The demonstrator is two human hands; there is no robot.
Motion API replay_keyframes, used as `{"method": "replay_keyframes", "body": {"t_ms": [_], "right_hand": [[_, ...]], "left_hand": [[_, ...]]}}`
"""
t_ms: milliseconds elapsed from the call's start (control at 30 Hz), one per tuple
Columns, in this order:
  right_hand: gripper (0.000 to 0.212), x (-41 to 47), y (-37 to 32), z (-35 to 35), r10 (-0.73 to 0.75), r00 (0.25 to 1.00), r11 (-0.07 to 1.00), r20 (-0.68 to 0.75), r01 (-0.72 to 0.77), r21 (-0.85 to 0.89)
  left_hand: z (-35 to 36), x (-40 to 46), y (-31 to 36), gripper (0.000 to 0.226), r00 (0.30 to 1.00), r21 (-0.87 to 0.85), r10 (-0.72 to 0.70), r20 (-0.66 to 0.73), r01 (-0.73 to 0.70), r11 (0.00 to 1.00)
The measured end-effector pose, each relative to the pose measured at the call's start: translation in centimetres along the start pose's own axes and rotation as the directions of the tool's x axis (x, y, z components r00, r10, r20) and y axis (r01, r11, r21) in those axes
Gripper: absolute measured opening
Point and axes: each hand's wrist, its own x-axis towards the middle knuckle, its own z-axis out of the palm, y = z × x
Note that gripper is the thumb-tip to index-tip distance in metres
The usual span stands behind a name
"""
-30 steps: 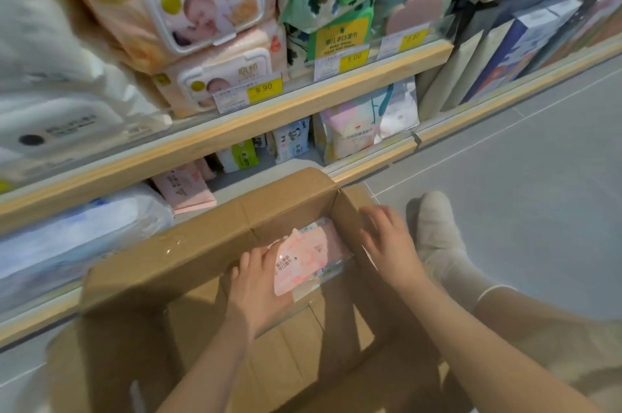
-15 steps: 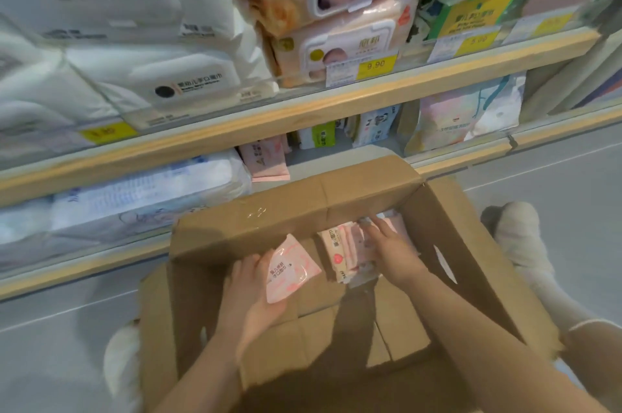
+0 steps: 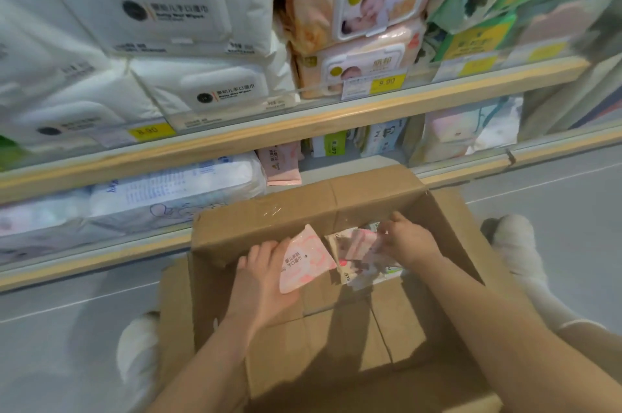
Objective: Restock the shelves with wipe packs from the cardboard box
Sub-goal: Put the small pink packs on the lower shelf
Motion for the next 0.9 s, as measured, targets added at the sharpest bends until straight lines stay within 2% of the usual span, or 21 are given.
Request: {"method": "replay_keyframes", "body": {"t_ms": [100, 167, 200, 267, 400, 533, 633, 767, 900], "right_hand": [[0.016, -1.9, -0.5, -3.0, -0.048, 0.994, 0.979, -0.100, 0.067, 0.194], [0.032, -3.0, -0.9, -5.3, -0.080, 0.979, 0.944, -0.186, 0.134, 0.300], [0.033, -3.4, -1.3, -6.4, -0.083, 0.973, 0.922, -0.215, 0.156, 0.353], [0.011, -4.2, -2.2, -8.6, -0.078, 0.963, 0.883, -0.258, 0.187, 0.430], [0.025, -4.3, -4.2, -11.7, -0.079, 0.941, 0.836, -0.330, 0.243, 0.492], [0.015, -3.4, -7.5, -12.5, -0.103, 0.898, 0.790, -0.427, 0.334, 0.513], [0.011, -1.7, -10.4, -11.5, -0.126, 0.895, 0.795, -0.428, 0.349, 0.497], [0.020, 1.8, -13.1, -9.1, -0.129, 0.917, 0.812, -0.377, 0.316, 0.491], [0.022, 5.7, -14.9, -6.7, -0.073, 0.953, 0.829, -0.294, 0.222, 0.513]], "left_hand": [[-2.1, -0.2, 0.9, 0.082, 0.999, 0.009, -0.029, 0.016, 0.029, 1.000], [-3.4, -0.2, 1.3, 0.083, 0.999, -0.020, -0.051, 0.005, 0.051, 0.998], [-4.0, -0.1, 1.3, 0.082, 0.999, -0.042, -0.051, -0.012, 0.050, 0.998], [-5.0, -0.1, 0.9, 0.078, 0.998, -0.118, -0.049, -0.044, 0.043, 0.992], [-6.3, 0.5, -0.5, 0.075, 0.993, -0.198, -0.100, -0.067, 0.085, 0.976], [-6.9, 0.5, -2.4, 0.072, 0.985, -0.122, -0.170, -0.037, 0.164, 0.979], [-6.7, 0.7, -3.6, 0.073, 0.987, -0.107, -0.157, -0.020, 0.154, 0.982], [-6.5, 1.3, -4.2, 0.077, 0.985, -0.123, -0.170, 0.022, 0.172, 0.977], [-5.5, 1.2, -4.9, 0.076, 0.988, -0.161, -0.145, -0.048, 0.136, 0.978]]}}
